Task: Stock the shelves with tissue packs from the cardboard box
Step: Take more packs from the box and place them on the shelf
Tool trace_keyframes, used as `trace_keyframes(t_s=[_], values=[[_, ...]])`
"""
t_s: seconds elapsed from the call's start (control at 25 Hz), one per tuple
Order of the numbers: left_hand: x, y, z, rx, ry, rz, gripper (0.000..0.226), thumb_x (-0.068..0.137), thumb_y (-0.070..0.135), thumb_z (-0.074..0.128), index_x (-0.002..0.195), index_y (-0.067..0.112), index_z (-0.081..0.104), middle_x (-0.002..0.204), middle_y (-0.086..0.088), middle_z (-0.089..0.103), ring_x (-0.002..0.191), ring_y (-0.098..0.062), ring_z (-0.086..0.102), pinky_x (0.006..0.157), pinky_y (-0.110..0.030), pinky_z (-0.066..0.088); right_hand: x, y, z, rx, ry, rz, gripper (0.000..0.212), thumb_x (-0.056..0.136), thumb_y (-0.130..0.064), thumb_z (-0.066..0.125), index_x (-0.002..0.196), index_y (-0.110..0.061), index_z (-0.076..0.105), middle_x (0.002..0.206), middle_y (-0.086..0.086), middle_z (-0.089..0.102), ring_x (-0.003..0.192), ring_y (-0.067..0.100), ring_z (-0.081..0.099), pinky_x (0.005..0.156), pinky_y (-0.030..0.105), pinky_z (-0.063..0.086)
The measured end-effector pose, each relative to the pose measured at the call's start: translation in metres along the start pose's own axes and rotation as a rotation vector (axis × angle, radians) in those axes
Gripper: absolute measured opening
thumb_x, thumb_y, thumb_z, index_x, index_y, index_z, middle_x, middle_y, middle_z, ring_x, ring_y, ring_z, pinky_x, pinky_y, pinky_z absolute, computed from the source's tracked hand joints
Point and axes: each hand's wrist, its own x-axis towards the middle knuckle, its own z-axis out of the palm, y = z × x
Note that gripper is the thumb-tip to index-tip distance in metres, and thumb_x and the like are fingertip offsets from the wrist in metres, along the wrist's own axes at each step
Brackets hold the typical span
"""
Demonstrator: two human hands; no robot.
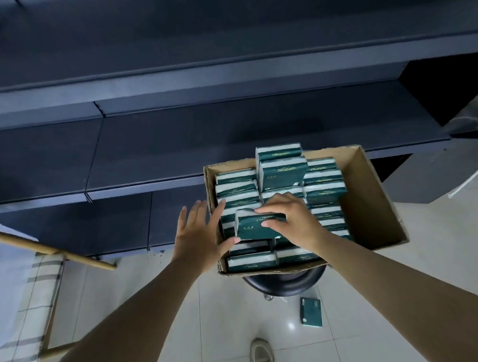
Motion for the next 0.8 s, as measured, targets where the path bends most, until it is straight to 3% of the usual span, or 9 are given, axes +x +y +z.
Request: trace_keyframes(t_s=[0.2, 0.36, 0.48, 0.8], values=[[-0.014, 0.029, -0.068, 0.056, 0.16, 0.08, 0.091, 0.082, 0.077, 0.026, 0.15, 0.028, -0.008, 0.154, -0.01, 0.018, 0.144, -0.026, 0.009, 0.117, -0.044, 0.001, -0.026, -0.056, -0.076, -0.07, 0.026, -0.039, 0.029, 0.083, -0.014, 0.069, 0.112, -0.018, 0.069, 0.091, -0.025, 0.046, 0.096, 0.011, 0.047, 0.093, 0.026, 0.037], [-0.026, 0.062, -0.139, 0.037, 0.246, 0.129, 0.09, 0.084, 0.075, 0.029, 0.151, 0.027, -0.008, 0.157, -0.011, 0.008, 0.146, -0.026, 0.0, 0.118, -0.042, 0.0, -0.053, -0.099, -0.144, -0.177, 0.137, -0.075, 0.029, 0.082, -0.013, 0.07, 0.11, -0.018, 0.07, 0.097, -0.006, 0.057, 0.096, 0.014, 0.049, 0.094, 0.012, 0.03], [-0.028, 0.092, -0.186, -0.004, 0.324, 0.168, 0.089, 0.085, 0.072, 0.033, 0.151, 0.025, -0.004, 0.158, -0.012, 0.007, 0.146, -0.026, 0.0, 0.117, -0.041, 0.004, -0.07, -0.12, -0.193, -0.227, 0.198, -0.082, 0.029, 0.083, -0.016, 0.069, 0.112, -0.023, 0.069, 0.096, -0.011, 0.053, 0.095, 0.012, 0.047, 0.09, 0.023, 0.036], [0.005, 0.195, -0.278, -0.073, 0.562, 0.228, 0.086, 0.085, 0.068, 0.044, 0.151, 0.022, 0.015, 0.155, -0.013, 0.016, 0.144, -0.028, 0.011, 0.115, -0.041, 0.015, -0.082, -0.12, -0.339, -0.273, 0.334, -0.163, 0.028, 0.083, -0.008, 0.068, 0.11, -0.015, 0.07, 0.095, -0.009, 0.055, 0.096, 0.018, 0.049, 0.09, 0.023, 0.037]])
